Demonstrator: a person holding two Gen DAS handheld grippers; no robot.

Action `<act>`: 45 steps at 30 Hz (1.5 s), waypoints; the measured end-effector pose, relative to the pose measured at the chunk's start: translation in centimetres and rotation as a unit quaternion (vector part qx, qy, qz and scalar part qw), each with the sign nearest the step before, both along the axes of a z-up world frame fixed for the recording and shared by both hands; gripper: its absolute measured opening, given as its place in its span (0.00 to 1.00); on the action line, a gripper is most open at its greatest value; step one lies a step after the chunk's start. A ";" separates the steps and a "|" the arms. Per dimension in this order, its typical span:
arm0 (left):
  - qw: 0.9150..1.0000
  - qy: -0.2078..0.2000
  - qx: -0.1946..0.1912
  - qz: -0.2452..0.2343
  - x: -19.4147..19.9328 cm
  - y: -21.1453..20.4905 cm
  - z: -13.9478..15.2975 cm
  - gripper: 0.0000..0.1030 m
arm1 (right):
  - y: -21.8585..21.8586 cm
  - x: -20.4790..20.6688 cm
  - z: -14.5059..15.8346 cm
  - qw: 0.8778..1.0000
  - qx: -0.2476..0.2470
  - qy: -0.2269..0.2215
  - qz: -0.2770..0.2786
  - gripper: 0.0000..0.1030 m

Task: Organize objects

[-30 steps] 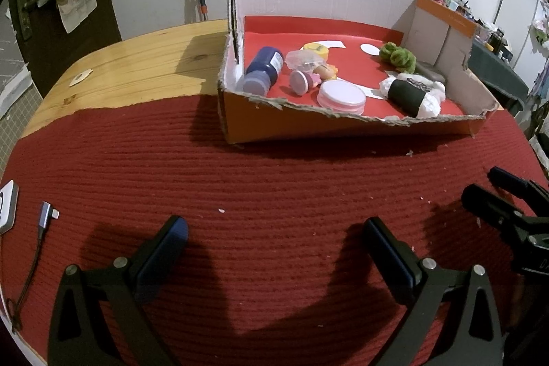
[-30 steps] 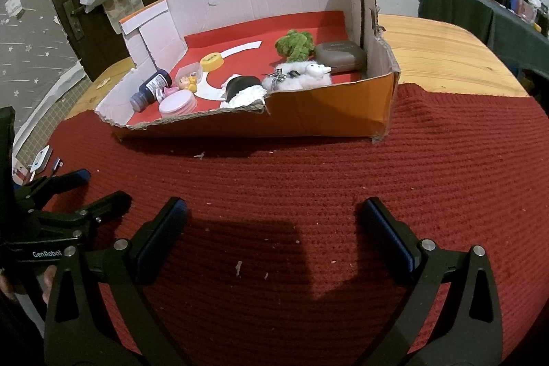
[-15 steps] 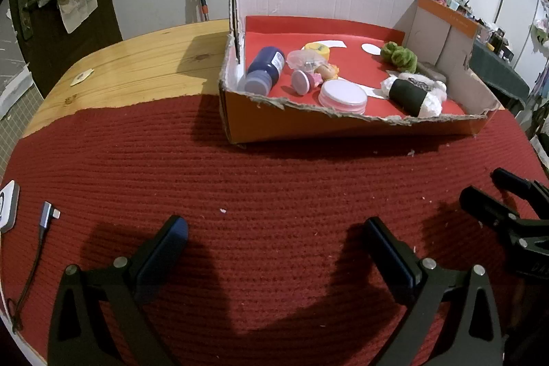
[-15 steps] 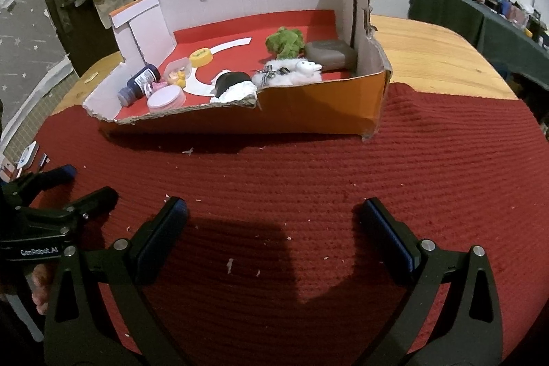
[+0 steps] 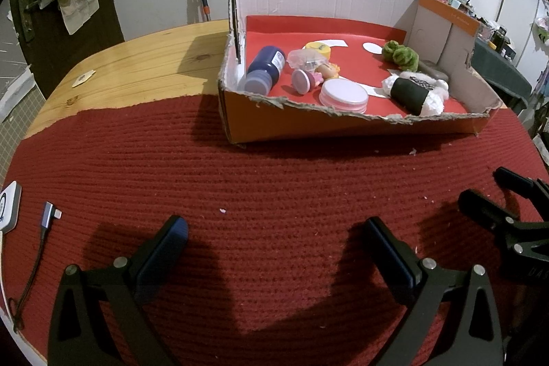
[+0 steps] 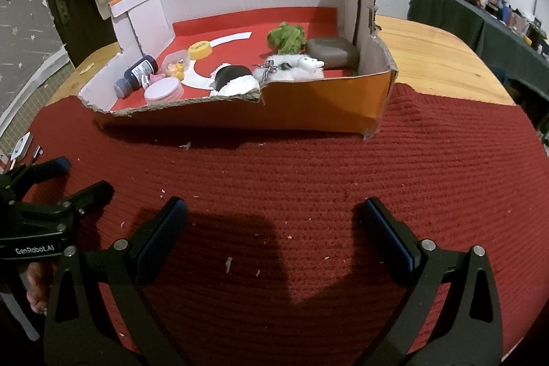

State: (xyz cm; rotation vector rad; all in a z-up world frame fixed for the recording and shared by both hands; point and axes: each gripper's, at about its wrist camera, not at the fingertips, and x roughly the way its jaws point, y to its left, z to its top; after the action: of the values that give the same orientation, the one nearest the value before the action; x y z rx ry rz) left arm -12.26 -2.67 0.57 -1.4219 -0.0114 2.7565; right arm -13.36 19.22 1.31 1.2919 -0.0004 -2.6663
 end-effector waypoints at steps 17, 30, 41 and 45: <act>1.000 0.000 -0.001 -0.003 0.0 0.0 0.0 1.00 | 0.0 0.0 0.1 1.000 -0.007 0.001 -0.001 1.00; 1.000 0.000 -0.002 -0.008 0.1 -0.2 0.0 1.00 | 0.0 -0.1 0.2 1.000 -0.008 0.002 -0.001 1.00; 1.000 0.000 -0.003 -0.008 0.1 -0.2 0.0 1.00 | 0.1 -0.1 0.1 1.000 -0.008 0.002 -0.001 1.00; 1.000 0.000 -0.003 -0.008 0.1 -0.2 0.0 1.00 | 0.1 0.0 0.1 1.000 -0.008 0.002 -0.001 1.00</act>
State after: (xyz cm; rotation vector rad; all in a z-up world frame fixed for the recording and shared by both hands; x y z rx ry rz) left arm -12.14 -2.87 0.58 -1.4169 0.0071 2.7455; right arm -13.40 19.31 1.41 1.2836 -0.0242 -2.6648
